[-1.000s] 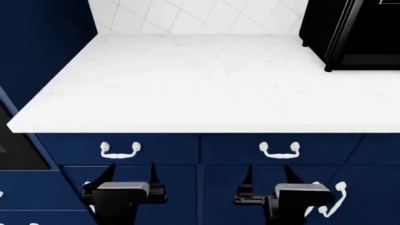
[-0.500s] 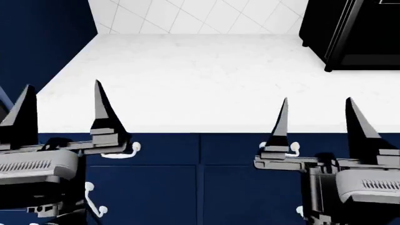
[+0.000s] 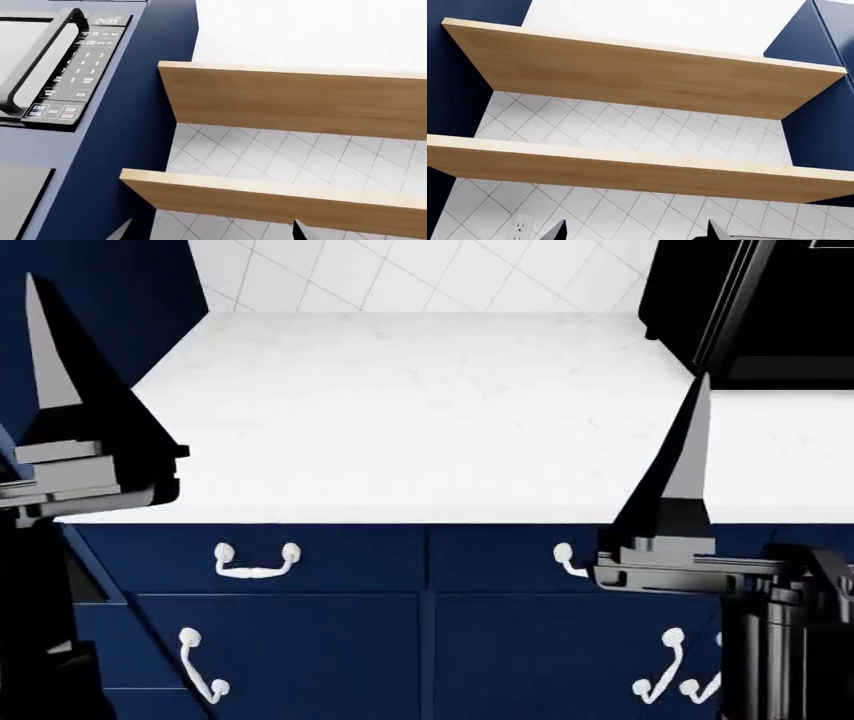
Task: Preheat the oven by turning the temperature knob.
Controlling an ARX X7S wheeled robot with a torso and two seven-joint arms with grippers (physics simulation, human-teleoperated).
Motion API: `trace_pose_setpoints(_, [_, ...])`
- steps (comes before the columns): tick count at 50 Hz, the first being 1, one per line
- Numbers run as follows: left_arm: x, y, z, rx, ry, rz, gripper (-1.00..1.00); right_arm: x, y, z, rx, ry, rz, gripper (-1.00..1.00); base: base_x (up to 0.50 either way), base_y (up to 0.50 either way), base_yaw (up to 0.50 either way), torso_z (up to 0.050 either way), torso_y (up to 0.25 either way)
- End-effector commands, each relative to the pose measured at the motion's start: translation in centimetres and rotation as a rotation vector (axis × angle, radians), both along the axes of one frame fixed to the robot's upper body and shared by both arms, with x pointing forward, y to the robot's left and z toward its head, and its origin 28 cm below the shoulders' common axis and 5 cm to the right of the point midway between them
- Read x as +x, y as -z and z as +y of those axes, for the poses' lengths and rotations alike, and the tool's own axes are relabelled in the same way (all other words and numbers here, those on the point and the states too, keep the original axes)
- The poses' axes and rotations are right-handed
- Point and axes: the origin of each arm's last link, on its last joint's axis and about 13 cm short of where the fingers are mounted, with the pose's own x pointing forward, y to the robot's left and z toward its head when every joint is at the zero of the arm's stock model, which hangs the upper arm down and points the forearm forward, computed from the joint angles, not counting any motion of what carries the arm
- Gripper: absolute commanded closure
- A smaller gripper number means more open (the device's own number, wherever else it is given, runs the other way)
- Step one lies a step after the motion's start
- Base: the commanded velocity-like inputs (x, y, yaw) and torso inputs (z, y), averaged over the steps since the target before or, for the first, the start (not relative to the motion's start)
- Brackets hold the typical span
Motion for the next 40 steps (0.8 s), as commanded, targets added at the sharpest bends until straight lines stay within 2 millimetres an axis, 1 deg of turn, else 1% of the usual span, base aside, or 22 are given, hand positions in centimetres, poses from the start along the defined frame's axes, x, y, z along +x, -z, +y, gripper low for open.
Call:
trace_pose_setpoints(1, [-0.52,-1.03,0.52,-0.013,-0.012,-0.047,-1.00,-0.39,-0.28,-0.08,0.002,-0.008,-0.029,-1.00,0.00,0.00,0.00,0.000,0.000])
trace_pose_setpoints(4, [-1.11,-1.61,0.66,-0.024,-0.012,-0.072,-1.00,-0.40,-0.27,-0.16,0.006,-0.008,-0.029,-1.00,0.00,0.00,0.00,0.000,0.000])
trace_pose_setpoints(18, [-1.37,-1.87,0.71,-0.031,-0.019,-0.090,-1.00,-0.53,-0.22,-0.05,0.011,-0.021,-0.039,-1.00,0.00,0.03,0.00,0.000,0.000])
trace_pose_setpoints(40, [-1.47,-1.79,0.59,-0.020,-0.021,-0.093,-1.00,-0.70,-0.10,0.11,-0.001,-0.044,-0.044,-1.00,0.00,0.45,0.00,0.000,0.000])
